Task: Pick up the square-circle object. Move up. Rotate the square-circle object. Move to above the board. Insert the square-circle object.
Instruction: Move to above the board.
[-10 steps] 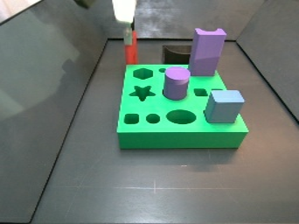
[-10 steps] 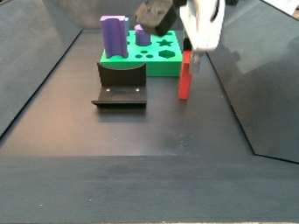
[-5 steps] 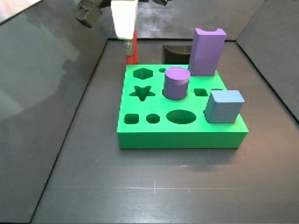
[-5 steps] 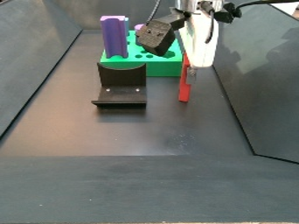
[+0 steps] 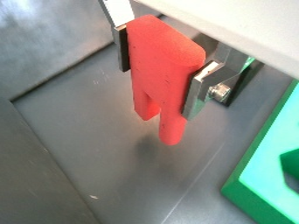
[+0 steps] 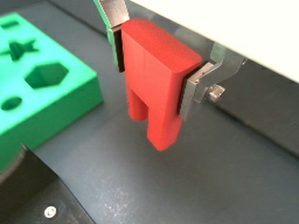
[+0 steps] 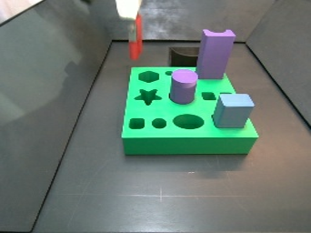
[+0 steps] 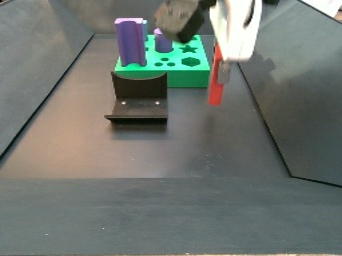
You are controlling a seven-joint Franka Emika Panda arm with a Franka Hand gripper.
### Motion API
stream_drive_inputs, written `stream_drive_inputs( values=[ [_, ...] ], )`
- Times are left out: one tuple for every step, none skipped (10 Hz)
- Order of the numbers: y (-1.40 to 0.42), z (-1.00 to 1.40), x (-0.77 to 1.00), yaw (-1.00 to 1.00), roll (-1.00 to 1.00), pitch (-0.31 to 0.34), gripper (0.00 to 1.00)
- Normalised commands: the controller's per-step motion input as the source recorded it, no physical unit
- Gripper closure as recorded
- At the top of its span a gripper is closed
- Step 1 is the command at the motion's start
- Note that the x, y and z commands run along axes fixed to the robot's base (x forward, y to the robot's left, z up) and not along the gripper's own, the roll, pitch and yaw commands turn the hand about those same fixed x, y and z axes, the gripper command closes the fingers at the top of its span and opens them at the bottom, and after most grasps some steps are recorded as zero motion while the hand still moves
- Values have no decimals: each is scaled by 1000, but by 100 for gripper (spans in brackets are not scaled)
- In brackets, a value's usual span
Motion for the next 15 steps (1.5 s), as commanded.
stream_drive_inputs(
  values=[
    [200, 1000, -1, -57, -253, 68, 100],
    [193, 1000, 2, -44, -210, 61, 100],
    [189, 1000, 3, -42, -182, 61, 100],
    [186, 1000, 4, -44, -163, 63, 100],
    [180, 1000, 7, -42, -126, 72, 100],
    [176, 1000, 9, -45, -93, 81, 100],
    [167, 1000, 10, -46, -71, 90, 100],
    [160, 1000, 11, -48, -51, 92, 100],
    [153, 1000, 11, -49, -36, 94, 100],
    [139, 1000, 10, -46, -27, 90, 100],
    [129, 1000, 12, -40, -24, 87, 100],
    [120, 1000, 13, -35, -21, 92, 100],
    [101, 914, 14, -29, -17, 92, 100],
    [68, 693, 10, -24, -11, 93, 100],
    [49, 529, 7, -19, -4, 94, 100]
  ],
)
